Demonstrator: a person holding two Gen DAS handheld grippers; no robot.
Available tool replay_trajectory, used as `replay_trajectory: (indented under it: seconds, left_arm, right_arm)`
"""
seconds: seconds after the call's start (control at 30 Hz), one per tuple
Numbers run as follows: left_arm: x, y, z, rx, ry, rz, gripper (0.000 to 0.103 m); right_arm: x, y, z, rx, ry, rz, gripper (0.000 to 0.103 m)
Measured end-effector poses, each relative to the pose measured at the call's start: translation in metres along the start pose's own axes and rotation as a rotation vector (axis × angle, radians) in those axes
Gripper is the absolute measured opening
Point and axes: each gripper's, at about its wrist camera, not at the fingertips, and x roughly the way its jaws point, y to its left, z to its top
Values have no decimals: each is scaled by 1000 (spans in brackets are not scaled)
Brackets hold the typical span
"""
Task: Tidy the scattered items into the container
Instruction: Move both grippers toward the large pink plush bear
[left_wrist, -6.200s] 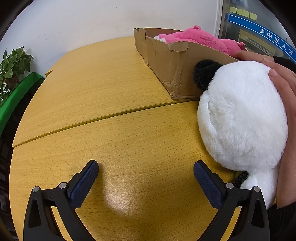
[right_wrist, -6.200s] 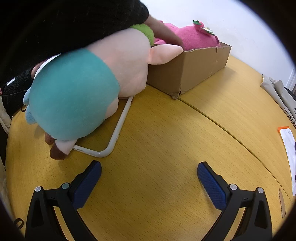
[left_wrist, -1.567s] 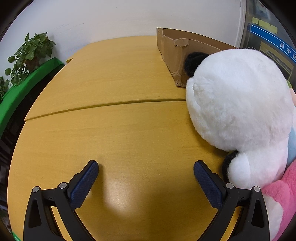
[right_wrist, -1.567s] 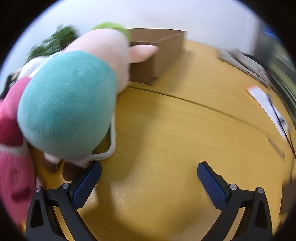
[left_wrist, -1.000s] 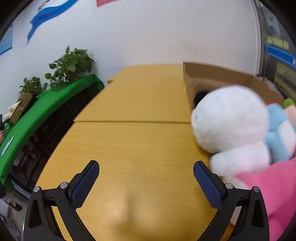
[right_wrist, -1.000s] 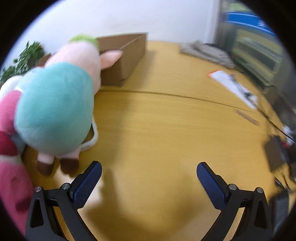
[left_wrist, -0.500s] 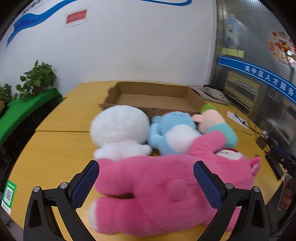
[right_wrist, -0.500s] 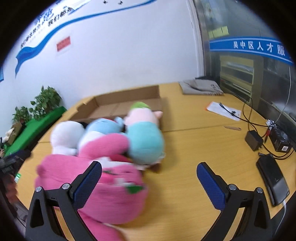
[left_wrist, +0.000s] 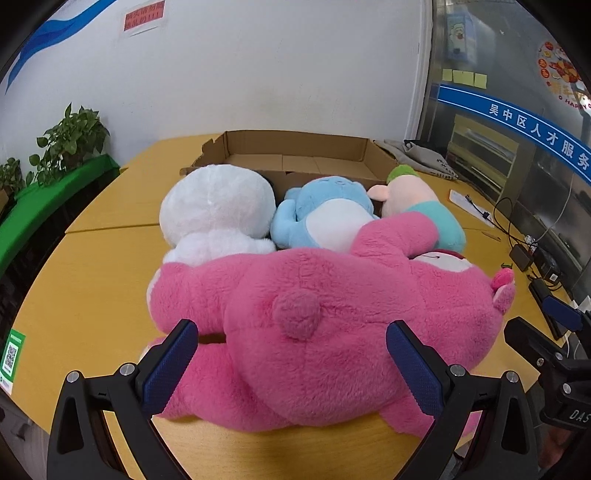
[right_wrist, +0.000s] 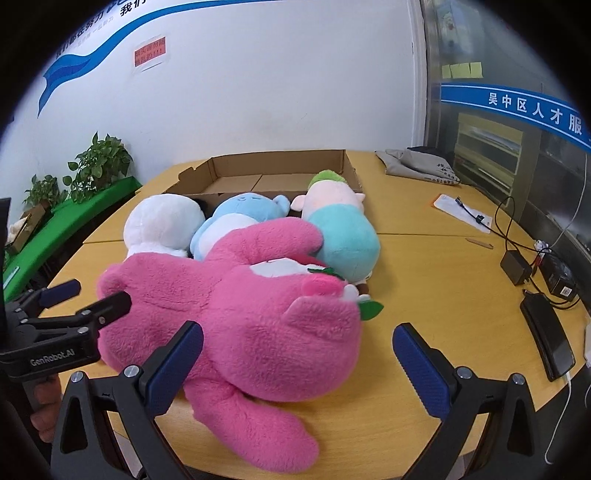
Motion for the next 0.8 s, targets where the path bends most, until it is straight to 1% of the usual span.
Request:
replay_trajectory:
  seconds: [0.17,0.4,0.6,0.73,0.8]
  left_arm:
    - [3,5,5,0,-3,18,103]
    - [17,5,13,33,12,-1,103]
    - [29,7,18,39,35,-59,103]
    - [36,10,18,39,58,-125,103]
    - [39,13,17,23,71,-170,103]
  right_arm:
    - [8,0,5,2,10,-7,103]
    - [32,-3,13,10,47,-13,103]
    - [48,-4,18,15,77,-8,102]
    - [60,-7,18,14,102,-9,103]
    - [66,-10,18,21,117,1,102]
